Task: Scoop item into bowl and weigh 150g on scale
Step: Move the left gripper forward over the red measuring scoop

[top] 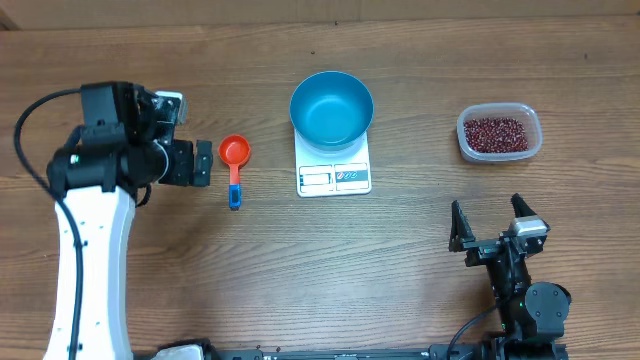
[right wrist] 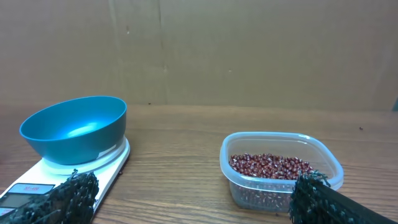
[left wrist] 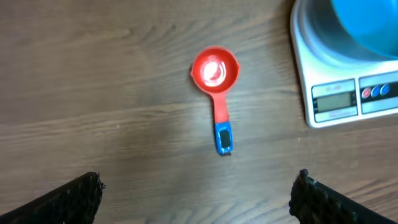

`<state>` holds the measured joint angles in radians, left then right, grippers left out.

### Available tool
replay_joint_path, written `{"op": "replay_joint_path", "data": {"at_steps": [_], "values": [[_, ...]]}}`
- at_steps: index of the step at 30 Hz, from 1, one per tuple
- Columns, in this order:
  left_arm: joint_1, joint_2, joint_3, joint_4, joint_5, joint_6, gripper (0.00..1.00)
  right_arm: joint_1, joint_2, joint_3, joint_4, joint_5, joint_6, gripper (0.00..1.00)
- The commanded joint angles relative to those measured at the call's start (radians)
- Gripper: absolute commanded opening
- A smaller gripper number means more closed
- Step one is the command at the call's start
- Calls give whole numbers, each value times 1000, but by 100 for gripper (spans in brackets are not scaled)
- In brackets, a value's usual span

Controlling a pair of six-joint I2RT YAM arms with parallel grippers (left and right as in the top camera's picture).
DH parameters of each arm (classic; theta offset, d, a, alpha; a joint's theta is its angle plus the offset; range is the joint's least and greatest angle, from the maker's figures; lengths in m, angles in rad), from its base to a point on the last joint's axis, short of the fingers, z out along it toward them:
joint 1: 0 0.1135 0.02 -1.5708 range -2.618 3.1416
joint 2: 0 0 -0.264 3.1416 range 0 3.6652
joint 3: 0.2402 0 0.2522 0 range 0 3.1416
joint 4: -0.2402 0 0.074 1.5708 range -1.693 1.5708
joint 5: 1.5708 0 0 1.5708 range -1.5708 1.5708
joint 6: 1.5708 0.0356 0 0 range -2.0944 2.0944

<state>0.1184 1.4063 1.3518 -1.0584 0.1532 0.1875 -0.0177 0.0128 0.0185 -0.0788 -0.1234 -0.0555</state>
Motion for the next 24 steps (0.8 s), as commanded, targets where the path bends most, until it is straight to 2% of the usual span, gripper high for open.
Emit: {"op": "replay_joint_path", "data": {"at_steps": [1, 14, 24], "values": [[-1, 74, 30, -19, 4, 19, 100, 5, -10, -11, 5, 7, 6, 100], [-3, 309, 32, 89, 5, 18, 100, 5, -10, -11, 5, 7, 6, 100], [-23, 441, 163, 53, -6, 18, 100, 5, -10, -11, 5, 7, 6, 100]]}}
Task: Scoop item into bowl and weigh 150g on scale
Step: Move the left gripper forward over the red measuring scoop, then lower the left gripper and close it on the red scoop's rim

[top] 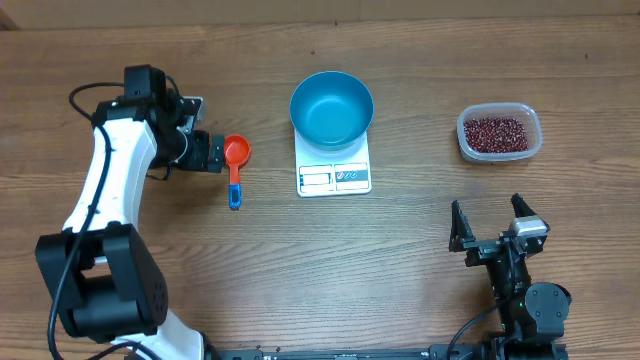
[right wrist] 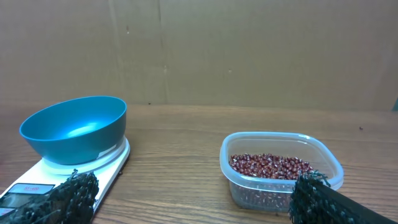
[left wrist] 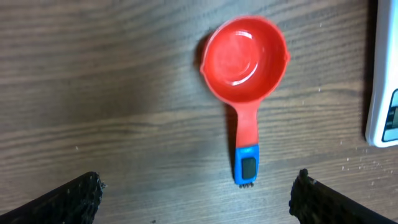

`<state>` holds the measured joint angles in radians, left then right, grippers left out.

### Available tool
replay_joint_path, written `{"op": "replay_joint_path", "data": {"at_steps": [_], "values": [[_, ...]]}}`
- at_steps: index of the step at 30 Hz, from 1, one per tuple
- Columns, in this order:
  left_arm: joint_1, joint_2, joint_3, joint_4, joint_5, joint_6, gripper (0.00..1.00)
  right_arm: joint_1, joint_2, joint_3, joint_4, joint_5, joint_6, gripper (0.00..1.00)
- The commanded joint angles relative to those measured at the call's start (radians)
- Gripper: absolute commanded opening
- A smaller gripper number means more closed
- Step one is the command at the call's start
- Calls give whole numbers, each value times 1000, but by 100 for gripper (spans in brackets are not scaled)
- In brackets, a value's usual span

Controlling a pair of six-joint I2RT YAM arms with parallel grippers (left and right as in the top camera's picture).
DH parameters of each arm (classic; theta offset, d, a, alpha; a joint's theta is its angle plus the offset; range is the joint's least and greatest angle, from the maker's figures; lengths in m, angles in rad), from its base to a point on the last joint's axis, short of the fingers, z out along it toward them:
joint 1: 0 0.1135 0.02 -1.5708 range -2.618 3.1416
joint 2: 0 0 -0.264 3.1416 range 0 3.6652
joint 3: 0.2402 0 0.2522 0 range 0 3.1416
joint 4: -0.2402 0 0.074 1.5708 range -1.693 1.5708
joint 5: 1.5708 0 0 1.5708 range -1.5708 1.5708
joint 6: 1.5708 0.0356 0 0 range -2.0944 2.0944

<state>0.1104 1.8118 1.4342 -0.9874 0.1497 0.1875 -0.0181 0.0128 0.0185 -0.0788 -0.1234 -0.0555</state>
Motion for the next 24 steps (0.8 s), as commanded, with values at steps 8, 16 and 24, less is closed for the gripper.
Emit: {"op": "replay_joint_path", "data": {"at_steps": [8, 16, 24], "values": [[-43, 151, 233, -134, -30, 19, 100, 6, -10, -11, 5, 7, 6, 100], [-46, 210, 233, -176, -29, 18, 100, 6, -10, -11, 5, 7, 6, 100], [-45, 210, 233, -179, -29, 18, 100, 6, -10, -11, 5, 7, 6, 100]]}}
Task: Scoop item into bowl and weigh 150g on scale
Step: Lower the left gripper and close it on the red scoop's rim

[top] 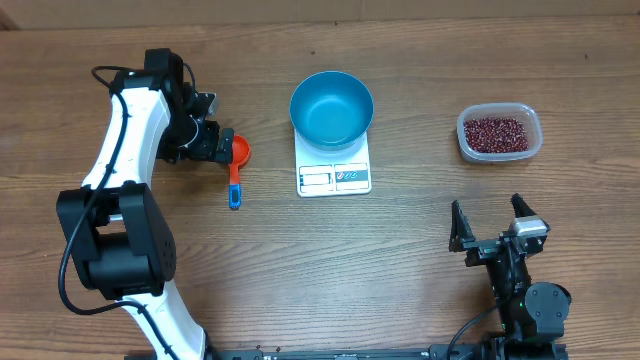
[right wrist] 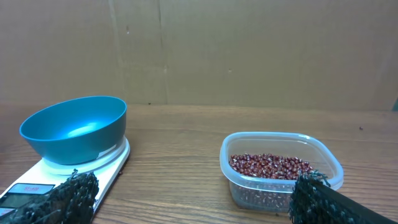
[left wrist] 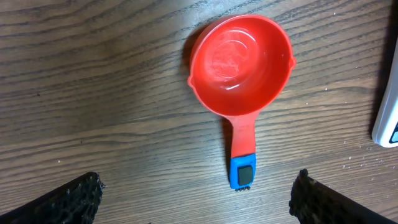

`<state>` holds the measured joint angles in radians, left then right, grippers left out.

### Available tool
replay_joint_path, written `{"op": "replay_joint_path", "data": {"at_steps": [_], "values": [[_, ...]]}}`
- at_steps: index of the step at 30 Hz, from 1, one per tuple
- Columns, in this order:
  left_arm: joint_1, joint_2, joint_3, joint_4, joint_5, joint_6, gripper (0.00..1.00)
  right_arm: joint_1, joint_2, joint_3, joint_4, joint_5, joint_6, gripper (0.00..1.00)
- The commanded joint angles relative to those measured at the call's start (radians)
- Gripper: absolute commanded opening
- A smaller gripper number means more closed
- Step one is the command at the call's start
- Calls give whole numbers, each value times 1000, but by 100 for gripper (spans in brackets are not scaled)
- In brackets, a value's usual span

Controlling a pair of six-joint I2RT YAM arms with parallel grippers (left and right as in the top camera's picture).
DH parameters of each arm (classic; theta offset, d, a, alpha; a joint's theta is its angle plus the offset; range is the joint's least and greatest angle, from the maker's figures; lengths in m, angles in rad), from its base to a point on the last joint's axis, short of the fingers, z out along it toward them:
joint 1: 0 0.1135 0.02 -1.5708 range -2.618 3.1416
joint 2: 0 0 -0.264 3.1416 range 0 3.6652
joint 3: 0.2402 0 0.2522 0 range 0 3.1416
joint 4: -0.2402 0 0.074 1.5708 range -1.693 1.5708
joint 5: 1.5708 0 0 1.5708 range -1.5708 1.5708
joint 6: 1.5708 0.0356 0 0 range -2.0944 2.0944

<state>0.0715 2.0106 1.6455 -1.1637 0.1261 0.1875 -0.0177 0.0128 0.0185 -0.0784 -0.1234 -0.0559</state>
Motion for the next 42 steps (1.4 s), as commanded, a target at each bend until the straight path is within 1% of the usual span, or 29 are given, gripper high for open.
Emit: {"op": "replay_joint_path", "data": {"at_steps": [1, 22, 42], "values": [[-6, 11, 22, -3, -3, 18, 100, 5, -10, -11, 5, 7, 6, 100], [-8, 11, 22, 9, 5, 8, 100, 6, -10, -11, 5, 7, 6, 100], [-8, 37, 18, 47, -32, -5, 100, 6, -10, -11, 5, 7, 6, 100]]}}
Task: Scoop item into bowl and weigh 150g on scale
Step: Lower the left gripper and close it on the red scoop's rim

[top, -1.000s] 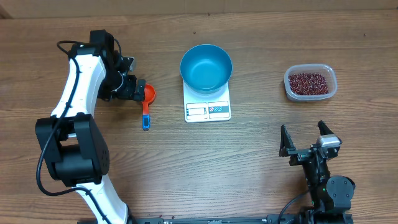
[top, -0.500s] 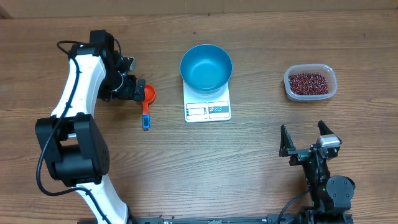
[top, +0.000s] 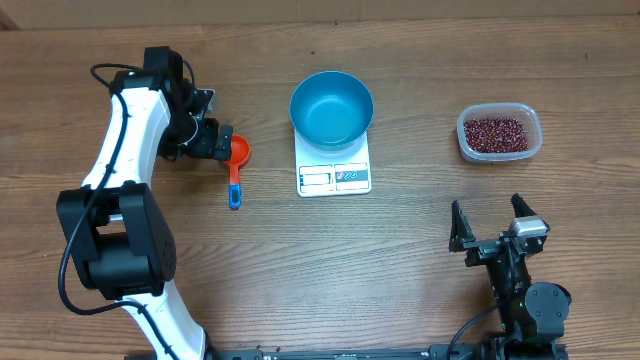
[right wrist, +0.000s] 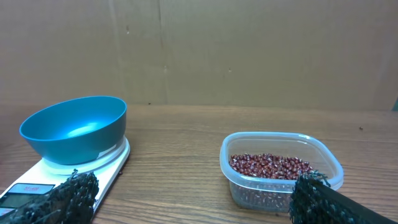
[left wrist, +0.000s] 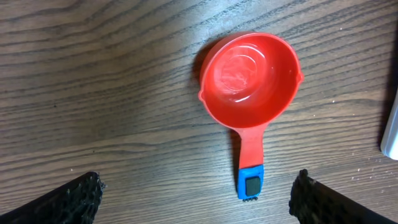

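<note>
A red scoop (top: 237,152) with a blue handle tip lies on the table left of the scale. My left gripper (top: 217,146) hovers at the cup's left side, open and empty. In the left wrist view the scoop's cup (left wrist: 249,81) lies ahead of the left gripper (left wrist: 196,200), and its handle points back between the wide-apart fingers (left wrist: 79,200). A blue bowl (top: 331,108) stands empty on the white scale (top: 334,176). A clear tub of red beans (top: 499,132) sits at the far right. My right gripper (top: 490,228) rests open at the front right.
The right wrist view shows the bowl (right wrist: 74,127), the scale's edge (right wrist: 37,180) and the bean tub (right wrist: 280,168) in front of a cardboard wall. The left arm's white link runs down the table's left side.
The left gripper has shifted slightly, so the scoop sits a little lower and further right in the left wrist view. The scoop, bowl, tub and right arm are unchanged.
The left gripper was open, high and well left of the scoop. Then it was lower and closer, with the scoop filling more of its view. Then it hung just beside the cup, where it stays now. The right arm has stayed put throughout.
</note>
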`<state>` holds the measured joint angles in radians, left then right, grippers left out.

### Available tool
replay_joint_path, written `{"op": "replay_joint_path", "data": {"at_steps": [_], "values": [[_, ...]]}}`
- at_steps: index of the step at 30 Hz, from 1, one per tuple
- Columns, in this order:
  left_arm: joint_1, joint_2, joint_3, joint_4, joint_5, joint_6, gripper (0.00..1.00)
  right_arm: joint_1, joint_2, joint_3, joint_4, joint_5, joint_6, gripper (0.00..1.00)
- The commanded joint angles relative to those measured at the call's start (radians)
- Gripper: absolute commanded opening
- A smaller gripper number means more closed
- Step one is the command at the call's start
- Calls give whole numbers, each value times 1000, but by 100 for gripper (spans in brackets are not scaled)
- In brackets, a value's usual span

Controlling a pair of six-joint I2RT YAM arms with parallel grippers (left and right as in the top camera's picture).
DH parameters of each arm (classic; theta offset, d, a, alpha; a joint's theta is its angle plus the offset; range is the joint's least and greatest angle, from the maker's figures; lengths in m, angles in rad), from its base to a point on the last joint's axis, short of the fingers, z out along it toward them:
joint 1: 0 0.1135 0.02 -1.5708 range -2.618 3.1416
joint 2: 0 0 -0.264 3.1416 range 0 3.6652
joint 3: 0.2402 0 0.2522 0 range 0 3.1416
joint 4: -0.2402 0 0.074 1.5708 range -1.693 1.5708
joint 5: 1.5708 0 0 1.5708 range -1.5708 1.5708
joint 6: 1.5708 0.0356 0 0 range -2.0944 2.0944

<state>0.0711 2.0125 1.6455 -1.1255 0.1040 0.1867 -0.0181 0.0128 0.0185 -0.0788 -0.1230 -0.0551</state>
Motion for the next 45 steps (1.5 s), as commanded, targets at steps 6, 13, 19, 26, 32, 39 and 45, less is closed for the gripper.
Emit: {"op": "replay_joint_path", "data": {"at_steps": [6, 13, 19, 26, 32, 39, 45], "values": [[-8, 90, 18, 30, -51, -35, 100, 6, -10, -11, 5, 7, 6, 100], [-12, 108, 18, 69, -56, -64, 99, 6, -10, -11, 5, 7, 6, 100], [-43, 108, 18, 118, -63, -107, 100, 6, -10, -11, 5, 7, 6, 100], [-85, 108, 18, 138, -162, -150, 100, 6, -10, -11, 5, 7, 6, 100], [-67, 108, 18, 140, -156, -149, 100, 6, -10, -11, 5, 7, 6, 100], [-63, 108, 18, 142, -139, -141, 100, 6, -10, -11, 5, 7, 6, 100], [-64, 108, 18, 143, -137, -140, 100, 6, -10, -11, 5, 7, 6, 100]]}}
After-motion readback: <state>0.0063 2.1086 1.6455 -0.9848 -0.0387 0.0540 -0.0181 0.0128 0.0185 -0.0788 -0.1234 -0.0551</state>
